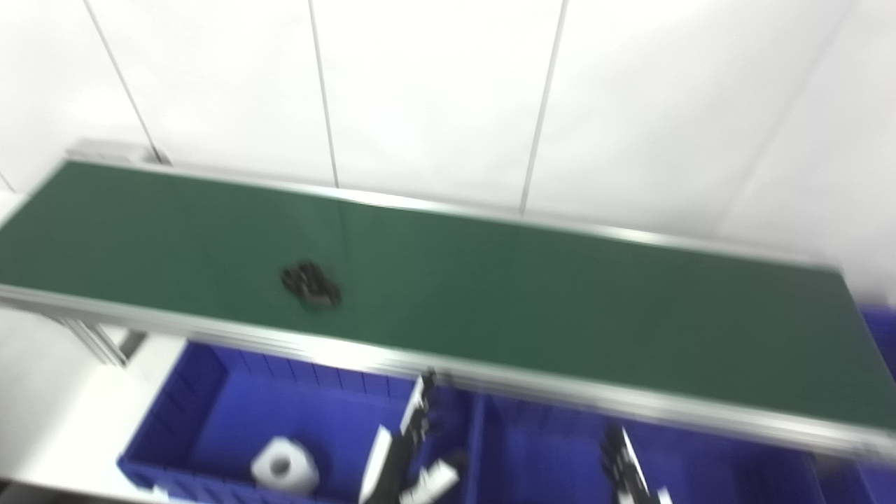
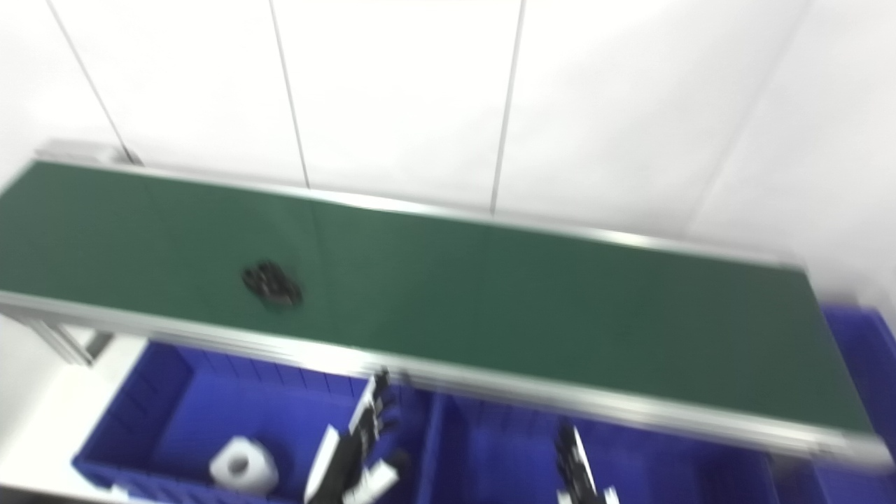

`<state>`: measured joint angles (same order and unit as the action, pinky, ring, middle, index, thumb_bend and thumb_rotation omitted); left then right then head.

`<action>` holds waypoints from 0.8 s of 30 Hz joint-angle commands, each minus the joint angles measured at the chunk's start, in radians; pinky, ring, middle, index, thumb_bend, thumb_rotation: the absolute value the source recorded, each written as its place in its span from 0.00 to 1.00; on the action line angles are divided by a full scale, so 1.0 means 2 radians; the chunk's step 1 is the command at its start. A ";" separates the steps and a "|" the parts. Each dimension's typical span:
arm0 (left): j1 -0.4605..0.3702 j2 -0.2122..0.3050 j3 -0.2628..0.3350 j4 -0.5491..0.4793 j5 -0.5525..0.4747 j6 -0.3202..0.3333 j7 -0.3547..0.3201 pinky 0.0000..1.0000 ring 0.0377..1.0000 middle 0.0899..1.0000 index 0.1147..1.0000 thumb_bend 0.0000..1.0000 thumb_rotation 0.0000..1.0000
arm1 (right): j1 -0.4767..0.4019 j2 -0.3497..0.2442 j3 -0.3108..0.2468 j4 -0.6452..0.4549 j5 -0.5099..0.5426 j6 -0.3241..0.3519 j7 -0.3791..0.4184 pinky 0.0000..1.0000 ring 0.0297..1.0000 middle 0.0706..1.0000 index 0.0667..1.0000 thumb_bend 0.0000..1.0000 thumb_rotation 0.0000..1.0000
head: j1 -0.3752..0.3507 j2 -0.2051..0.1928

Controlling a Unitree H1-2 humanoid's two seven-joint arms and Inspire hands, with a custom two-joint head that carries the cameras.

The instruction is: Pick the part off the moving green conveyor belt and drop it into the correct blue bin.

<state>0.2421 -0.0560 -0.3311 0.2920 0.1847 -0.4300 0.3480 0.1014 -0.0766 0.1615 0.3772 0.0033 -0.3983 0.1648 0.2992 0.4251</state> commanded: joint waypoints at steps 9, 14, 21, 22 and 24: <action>-0.010 0.009 -0.009 0.007 -0.002 -0.020 0.013 0.85 0.93 0.99 1.00 0.88 0.83 | -0.014 0.007 -0.001 0.011 -0.006 -0.035 -0.001 1.00 1.00 1.00 1.00 1.00 0.99 | -0.016 -0.007; -0.008 0.013 -0.010 0.000 -0.009 -0.020 0.010 0.87 0.95 0.99 1.00 0.89 0.83 | -0.013 0.009 -0.001 0.005 -0.009 -0.034 -0.002 1.00 1.00 1.00 1.00 1.00 0.98 | -0.024 0.004; -0.004 0.016 -0.012 -0.011 -0.012 -0.020 0.005 0.86 0.96 1.00 1.00 0.87 0.84 | -0.003 0.008 0.001 -0.022 -0.033 -0.033 -0.017 1.00 0.99 1.00 1.00 1.00 0.91 | -0.026 0.013; -0.003 0.016 -0.011 -0.013 -0.011 -0.020 0.006 0.86 0.96 1.00 1.00 0.86 0.84 | 0.001 0.006 0.000 -0.039 -0.055 -0.032 -0.029 1.00 0.98 1.00 1.00 0.97 0.84 | -0.028 0.016; -0.001 0.017 -0.009 -0.017 -0.011 -0.020 0.005 0.85 0.95 1.00 1.00 0.86 0.84 | 0.010 0.007 -0.005 -0.080 -0.098 -0.026 -0.055 0.98 0.96 1.00 1.00 0.94 0.78 | -0.034 0.024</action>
<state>0.2407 -0.0238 -0.3507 0.2919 0.1584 -0.4311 0.3592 0.1222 -0.0671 0.1622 0.2845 -0.1500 -0.4068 0.0954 0.2318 0.4723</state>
